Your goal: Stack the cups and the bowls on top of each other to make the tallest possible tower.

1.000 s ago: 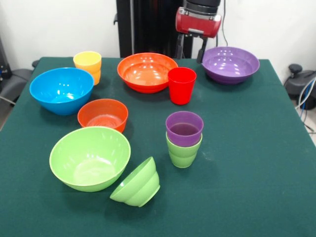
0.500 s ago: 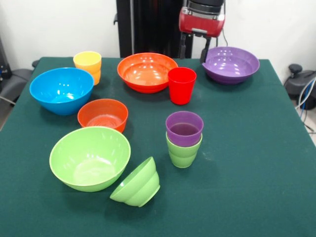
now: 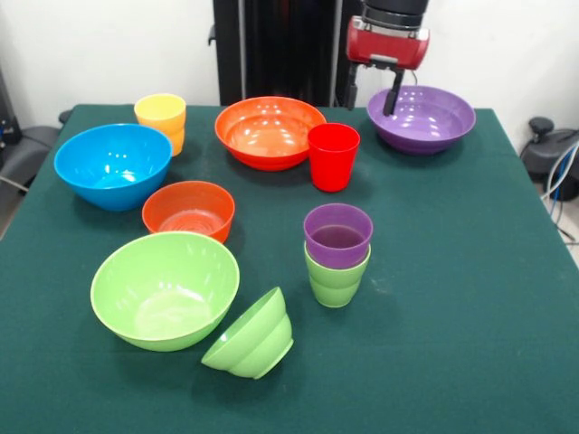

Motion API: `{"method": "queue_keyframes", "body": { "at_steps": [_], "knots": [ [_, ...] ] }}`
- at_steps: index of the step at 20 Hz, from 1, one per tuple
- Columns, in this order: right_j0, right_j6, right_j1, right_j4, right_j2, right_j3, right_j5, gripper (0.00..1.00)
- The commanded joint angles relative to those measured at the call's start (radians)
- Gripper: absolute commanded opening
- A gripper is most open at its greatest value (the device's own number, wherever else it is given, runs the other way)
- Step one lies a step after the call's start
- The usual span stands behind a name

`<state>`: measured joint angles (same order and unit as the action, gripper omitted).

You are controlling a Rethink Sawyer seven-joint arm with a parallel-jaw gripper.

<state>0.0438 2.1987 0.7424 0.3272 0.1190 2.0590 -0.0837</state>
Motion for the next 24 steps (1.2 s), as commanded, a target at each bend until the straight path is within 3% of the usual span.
{"method": "queue_keyframes", "body": {
  "at_steps": [1, 24],
  "knots": [
    [0.009, 0.07, -0.095, -0.022, -0.061, -0.068, -0.07, 1.0],
    [-0.014, 0.053, -0.13, 0.014, -0.057, -0.07, -0.009, 1.0]
  ]
}}
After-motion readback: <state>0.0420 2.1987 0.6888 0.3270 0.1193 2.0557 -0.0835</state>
